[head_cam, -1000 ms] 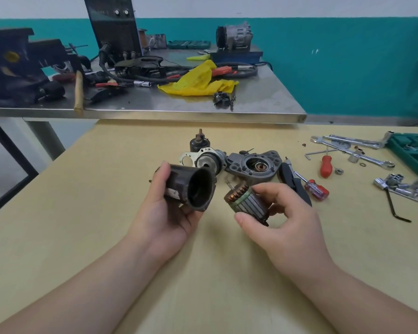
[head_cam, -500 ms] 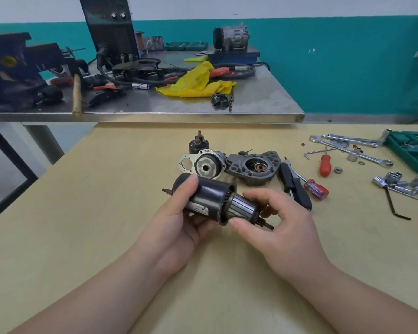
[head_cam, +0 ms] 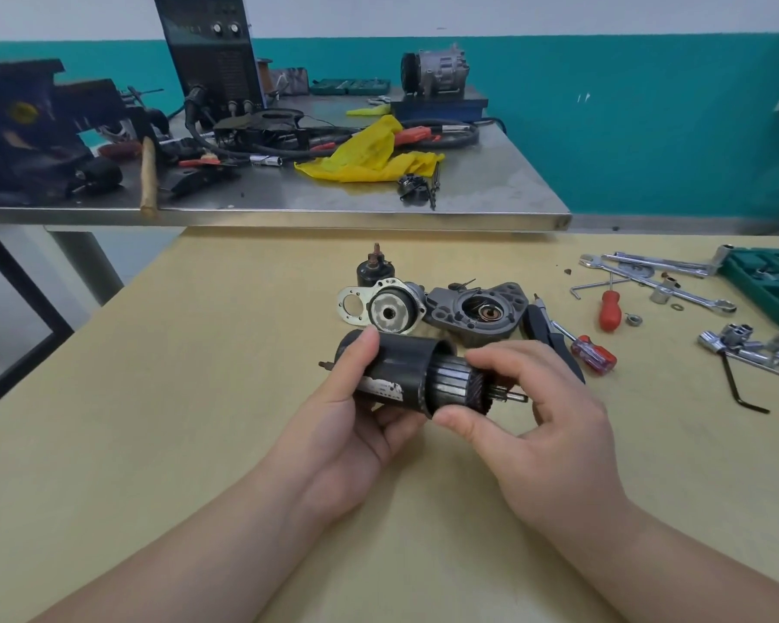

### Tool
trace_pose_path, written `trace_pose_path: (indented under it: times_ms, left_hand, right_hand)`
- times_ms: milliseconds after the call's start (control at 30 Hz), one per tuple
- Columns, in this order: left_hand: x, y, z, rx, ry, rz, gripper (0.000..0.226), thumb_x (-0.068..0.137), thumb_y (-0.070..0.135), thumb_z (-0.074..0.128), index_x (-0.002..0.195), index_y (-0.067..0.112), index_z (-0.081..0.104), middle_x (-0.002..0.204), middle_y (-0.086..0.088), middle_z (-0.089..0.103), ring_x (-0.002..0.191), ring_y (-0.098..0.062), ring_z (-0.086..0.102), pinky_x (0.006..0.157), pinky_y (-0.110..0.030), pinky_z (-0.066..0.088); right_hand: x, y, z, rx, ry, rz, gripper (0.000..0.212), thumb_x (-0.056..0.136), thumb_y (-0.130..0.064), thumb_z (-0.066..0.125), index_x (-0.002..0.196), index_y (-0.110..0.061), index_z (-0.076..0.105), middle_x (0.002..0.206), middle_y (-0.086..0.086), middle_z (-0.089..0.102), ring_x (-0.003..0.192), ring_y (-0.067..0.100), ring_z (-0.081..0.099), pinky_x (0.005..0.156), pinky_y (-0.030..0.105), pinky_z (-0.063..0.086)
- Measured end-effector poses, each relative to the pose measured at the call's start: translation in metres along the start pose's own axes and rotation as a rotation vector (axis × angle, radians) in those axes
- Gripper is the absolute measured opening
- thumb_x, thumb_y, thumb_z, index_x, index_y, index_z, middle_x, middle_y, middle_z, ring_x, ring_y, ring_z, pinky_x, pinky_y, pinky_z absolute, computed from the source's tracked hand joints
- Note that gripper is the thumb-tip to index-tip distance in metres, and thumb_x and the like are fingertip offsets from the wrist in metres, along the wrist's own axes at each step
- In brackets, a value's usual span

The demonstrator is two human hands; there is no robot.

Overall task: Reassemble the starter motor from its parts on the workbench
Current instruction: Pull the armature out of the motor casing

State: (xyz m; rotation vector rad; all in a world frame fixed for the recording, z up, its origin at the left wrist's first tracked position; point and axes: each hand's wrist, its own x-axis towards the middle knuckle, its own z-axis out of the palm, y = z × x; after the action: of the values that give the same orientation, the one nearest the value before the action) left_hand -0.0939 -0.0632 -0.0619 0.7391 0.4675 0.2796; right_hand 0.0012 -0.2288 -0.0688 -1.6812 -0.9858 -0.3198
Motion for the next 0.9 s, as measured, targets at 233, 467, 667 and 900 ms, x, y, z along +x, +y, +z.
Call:
trace_pose_path:
  times_ms: [233, 467, 667, 900]
  left_hand:
    - [0.0, 0.002, 0.001, -0.036, -0.01, -0.06, 0.077, 0.077, 0.05, 0.082, 0.141, 0.01, 0.068, 0.128, -0.017, 0.076, 0.091, -0.026, 0.081, 0.066, -0.035, 0.066]
    - [0.0, 0.003, 0.0, -0.091, 0.0, -0.072, 0.072, 0.076, 0.049, 0.082, 0.135, 0.01, 0.072, 0.125, -0.017, 0.077, 0.091, -0.028, 0.081, 0.07, -0.038, 0.067]
    - [0.003, 0.01, -0.001, -0.266, 0.007, -0.085, 0.053, 0.078, 0.049, 0.08, 0.11, 0.007, 0.083, 0.12, -0.017, 0.079, 0.094, -0.028, 0.082, 0.068, -0.041, 0.068]
    - [0.0, 0.025, -0.007, -0.334, -0.162, -0.025, 0.06, 0.075, 0.056, 0.078, 0.108, 0.006, 0.085, 0.124, -0.012, 0.079, 0.105, -0.023, 0.081, 0.071, -0.036, 0.068]
  right_hand:
    - [0.001, -0.001, -0.001, -0.072, 0.016, -0.102, 0.047, 0.076, -0.033, 0.089, 0.117, -0.013, 0.078, 0.119, -0.004, 0.069, 0.117, 0.011, 0.065, 0.104, 0.02, 0.046]
    - [0.003, 0.003, 0.0, 0.014, -0.022, -0.03, 0.055, 0.074, -0.033, 0.09, 0.125, -0.027, 0.071, 0.128, -0.018, 0.064, 0.122, 0.005, 0.062, 0.099, 0.012, 0.043]
    - [0.003, 0.012, -0.001, 0.127, -0.045, 0.009, 0.058, 0.076, -0.028, 0.09, 0.129, -0.031, 0.067, 0.124, -0.016, 0.064, 0.106, 0.022, 0.066, 0.086, 0.031, 0.053]
    - [0.005, 0.02, 0.003, -0.033, -0.178, 0.222, 0.059, 0.078, -0.041, 0.089, 0.132, -0.043, 0.063, 0.113, -0.024, 0.067, 0.114, 0.004, 0.061, 0.09, 0.01, 0.044]
